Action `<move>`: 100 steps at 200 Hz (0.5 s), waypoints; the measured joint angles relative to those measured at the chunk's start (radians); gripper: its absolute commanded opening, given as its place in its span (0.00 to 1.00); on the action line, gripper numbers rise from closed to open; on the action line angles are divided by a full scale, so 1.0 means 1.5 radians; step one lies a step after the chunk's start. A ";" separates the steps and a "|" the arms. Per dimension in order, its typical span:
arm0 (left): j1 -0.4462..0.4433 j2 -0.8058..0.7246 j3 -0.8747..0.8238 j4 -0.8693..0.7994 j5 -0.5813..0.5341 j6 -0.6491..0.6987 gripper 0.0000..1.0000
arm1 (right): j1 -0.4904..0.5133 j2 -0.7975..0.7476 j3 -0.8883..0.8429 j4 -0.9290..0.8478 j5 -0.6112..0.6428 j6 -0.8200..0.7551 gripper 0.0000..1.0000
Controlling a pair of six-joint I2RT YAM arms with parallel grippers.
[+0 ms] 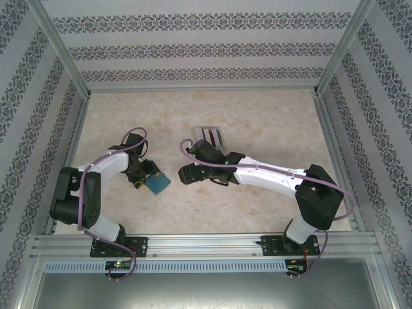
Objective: Put the credit cards into the card holder
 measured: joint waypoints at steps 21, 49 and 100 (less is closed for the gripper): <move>-0.001 0.032 0.030 -0.001 0.014 0.019 0.58 | 0.002 0.004 0.002 -0.001 -0.002 0.000 0.76; -0.036 0.045 0.043 0.001 0.018 0.029 0.60 | 0.002 0.005 0.004 0.001 -0.002 0.003 0.76; -0.172 0.061 0.071 -0.006 0.120 0.048 0.63 | 0.002 0.005 -0.035 0.004 0.000 0.026 0.69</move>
